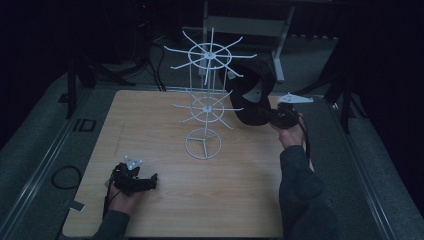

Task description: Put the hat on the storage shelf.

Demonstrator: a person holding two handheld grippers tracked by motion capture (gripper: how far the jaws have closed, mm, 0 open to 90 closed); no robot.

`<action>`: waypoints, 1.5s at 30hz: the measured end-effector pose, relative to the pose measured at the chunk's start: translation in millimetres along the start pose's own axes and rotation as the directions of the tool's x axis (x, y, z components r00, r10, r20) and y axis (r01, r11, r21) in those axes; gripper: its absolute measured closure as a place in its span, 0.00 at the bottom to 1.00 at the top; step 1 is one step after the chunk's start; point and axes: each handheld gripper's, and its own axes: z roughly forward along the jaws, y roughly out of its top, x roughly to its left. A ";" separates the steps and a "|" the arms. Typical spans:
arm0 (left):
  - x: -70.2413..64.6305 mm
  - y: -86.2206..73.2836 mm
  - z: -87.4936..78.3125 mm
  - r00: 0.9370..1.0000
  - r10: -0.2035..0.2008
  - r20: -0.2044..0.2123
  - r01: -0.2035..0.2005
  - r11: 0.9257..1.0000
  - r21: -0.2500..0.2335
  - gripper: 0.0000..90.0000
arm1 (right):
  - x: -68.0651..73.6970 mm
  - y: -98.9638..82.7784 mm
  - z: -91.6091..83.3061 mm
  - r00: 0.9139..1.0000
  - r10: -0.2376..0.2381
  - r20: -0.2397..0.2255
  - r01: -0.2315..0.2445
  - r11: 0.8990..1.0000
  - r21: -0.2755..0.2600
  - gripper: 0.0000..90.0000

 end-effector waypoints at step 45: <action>0.0 0.0 0.0 1.000 0.000 0.000 0.000 1.000 0.000 0.02 | 10.7 18.2 -27.7 0.999 -0.019 0.035 0.024 0.988 -0.154 0.96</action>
